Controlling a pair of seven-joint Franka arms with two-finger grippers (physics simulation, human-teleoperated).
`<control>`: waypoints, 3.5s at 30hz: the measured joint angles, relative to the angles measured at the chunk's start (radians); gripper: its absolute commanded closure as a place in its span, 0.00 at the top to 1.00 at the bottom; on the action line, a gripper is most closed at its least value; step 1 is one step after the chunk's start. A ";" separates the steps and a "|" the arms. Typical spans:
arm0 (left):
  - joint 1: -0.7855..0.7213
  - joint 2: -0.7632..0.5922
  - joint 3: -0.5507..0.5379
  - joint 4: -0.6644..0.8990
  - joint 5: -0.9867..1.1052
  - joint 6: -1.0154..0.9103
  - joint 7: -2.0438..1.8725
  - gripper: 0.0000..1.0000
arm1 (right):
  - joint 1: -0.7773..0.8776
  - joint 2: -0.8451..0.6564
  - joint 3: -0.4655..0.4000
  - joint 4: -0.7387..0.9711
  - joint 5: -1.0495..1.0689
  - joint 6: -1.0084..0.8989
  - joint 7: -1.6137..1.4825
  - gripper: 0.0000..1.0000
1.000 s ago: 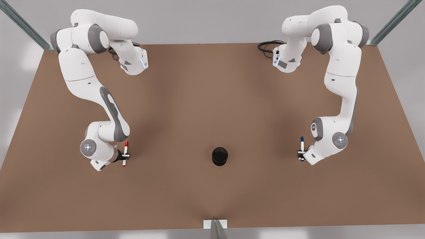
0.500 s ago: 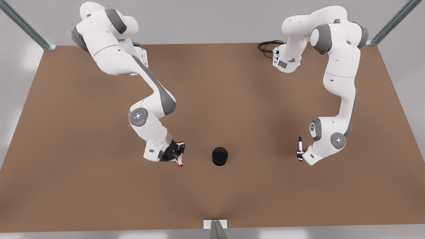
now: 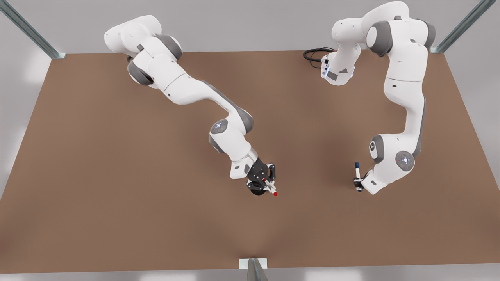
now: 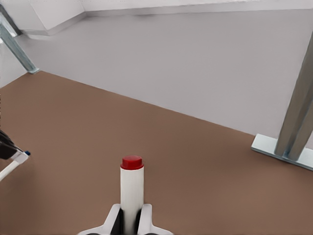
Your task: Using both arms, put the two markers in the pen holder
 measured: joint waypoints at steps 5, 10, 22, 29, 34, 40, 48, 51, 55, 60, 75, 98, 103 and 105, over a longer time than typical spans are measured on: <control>0.002 -0.057 -0.001 0.000 0.002 -0.055 0.005 0.24 | -0.005 -0.006 -0.019 -0.108 -0.059 0.103 0.035 0.21; -0.004 -0.119 -0.022 0.000 -0.001 -0.141 0.019 0.24 | -0.008 -0.033 -0.027 -0.192 -0.117 0.150 0.063 0.21; -0.003 -0.149 -0.054 0.000 -0.005 -0.243 0.046 0.24 | -0.039 -0.086 -0.028 -0.357 -0.164 0.210 0.107 0.71; 0.002 -0.190 -0.152 0.121 -0.067 -0.358 0.089 0.21 | -0.179 -0.317 -0.011 -0.242 -0.167 -0.024 0.115 0.71; 0.001 -0.199 -0.247 0.192 -0.263 -0.439 0.208 0.21 | -0.505 -0.694 -0.169 -0.226 0.006 -0.609 0.030 1.00; -0.015 -0.177 -0.326 0.261 -0.467 -0.448 0.411 0.21 | -0.491 -0.762 -0.239 -0.160 0.069 -1.132 -0.148 1.00; -0.153 -0.100 -0.348 0.281 -0.763 -0.167 0.752 0.21 | -0.472 -0.716 -0.256 -0.158 0.078 -1.319 -0.188 1.00; -0.179 -0.071 -0.350 0.282 -0.866 -0.031 0.888 0.21 | -0.489 -0.673 -0.258 -0.161 0.113 -1.338 -0.178 1.00; -0.214 -0.019 -0.394 0.290 -0.954 0.143 1.053 0.21 | -0.496 -0.660 -0.257 -0.160 0.142 -1.348 -0.167 1.00; -0.245 0.017 -0.413 0.286 -1.028 0.281 1.218 0.21 | -0.495 -0.654 -0.255 -0.160 0.153 -1.354 -0.158 1.00; -0.322 0.118 -0.414 0.287 -1.080 0.455 1.516 0.21 | -0.504 -0.650 -0.259 -0.160 0.158 -1.359 -0.170 1.00; -0.358 0.135 -0.414 0.237 -1.104 0.547 1.682 0.21 | -0.506 -0.645 -0.260 -0.160 0.158 -1.359 -0.204 1.00; -0.358 0.143 -0.414 0.235 -1.108 0.550 1.702 0.21 | -0.507 -0.645 -0.260 -0.160 0.158 -1.359 -0.210 1.00; -0.359 0.156 -0.414 0.235 -1.119 0.548 1.712 1.00 | -0.507 -0.645 -0.260 -0.160 0.159 -1.359 -0.212 1.00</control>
